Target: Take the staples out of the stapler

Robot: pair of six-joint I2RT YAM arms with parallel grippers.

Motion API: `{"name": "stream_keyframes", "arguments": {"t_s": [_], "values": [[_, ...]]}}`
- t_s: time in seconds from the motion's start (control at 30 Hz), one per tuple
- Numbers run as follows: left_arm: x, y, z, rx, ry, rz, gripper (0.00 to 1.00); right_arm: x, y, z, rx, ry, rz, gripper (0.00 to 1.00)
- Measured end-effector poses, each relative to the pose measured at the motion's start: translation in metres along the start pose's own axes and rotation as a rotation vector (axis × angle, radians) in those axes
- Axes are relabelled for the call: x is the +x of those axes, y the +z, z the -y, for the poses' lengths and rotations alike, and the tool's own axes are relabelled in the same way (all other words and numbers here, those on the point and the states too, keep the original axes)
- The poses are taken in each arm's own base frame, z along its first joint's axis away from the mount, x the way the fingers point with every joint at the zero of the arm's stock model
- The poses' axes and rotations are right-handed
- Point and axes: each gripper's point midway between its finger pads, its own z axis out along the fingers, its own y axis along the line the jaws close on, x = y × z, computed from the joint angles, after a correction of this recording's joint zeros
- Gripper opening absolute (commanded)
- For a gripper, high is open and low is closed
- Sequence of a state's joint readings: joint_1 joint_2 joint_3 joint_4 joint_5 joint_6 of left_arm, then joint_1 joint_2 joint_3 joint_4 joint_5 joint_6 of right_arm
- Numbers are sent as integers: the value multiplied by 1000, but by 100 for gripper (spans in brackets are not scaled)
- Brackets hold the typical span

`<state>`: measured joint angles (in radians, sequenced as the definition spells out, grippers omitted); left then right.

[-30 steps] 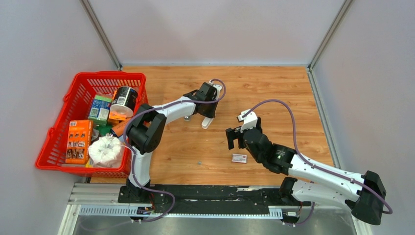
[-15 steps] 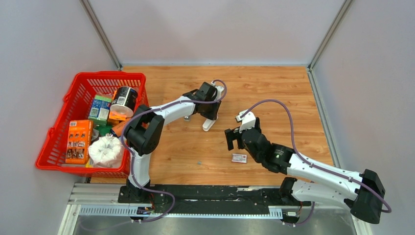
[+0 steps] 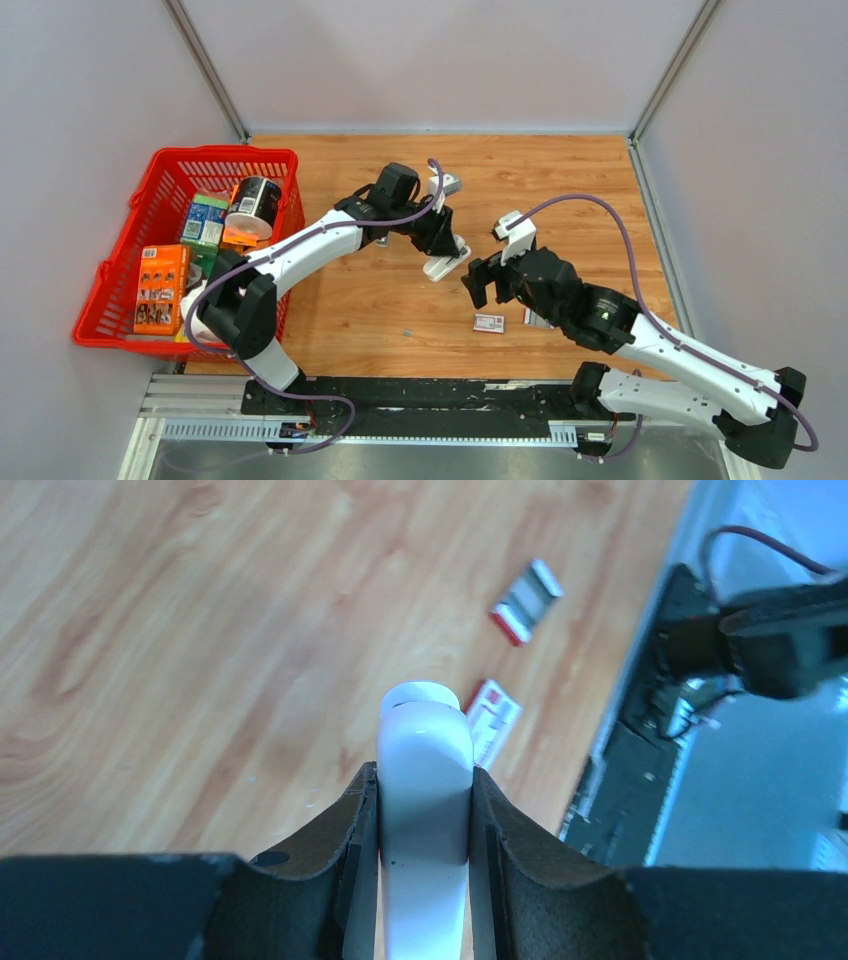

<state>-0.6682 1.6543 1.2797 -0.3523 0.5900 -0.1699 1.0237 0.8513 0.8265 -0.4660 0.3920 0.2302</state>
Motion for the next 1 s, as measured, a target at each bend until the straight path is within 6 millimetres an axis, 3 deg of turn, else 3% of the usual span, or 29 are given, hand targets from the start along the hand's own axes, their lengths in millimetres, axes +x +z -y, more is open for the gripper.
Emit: {"name": "stream_keyframes", "arguments": {"t_s": [0.23, 0.47, 0.77, 1.0], "values": [[5, -17, 55, 223, 64, 45, 0, -22, -42, -29, -231, -7, 13, 76], [10, -29, 103, 419, 115, 84, 0, -26, -70, -35, -327, -34, 16, 59], [11, -52, 154, 594, 207, 113, 0, -29, -79, -46, -396, -66, -15, 55], [16, -64, 174, 665, 250, 111, 0, -27, -81, -52, -434, -77, -35, 48]]}}
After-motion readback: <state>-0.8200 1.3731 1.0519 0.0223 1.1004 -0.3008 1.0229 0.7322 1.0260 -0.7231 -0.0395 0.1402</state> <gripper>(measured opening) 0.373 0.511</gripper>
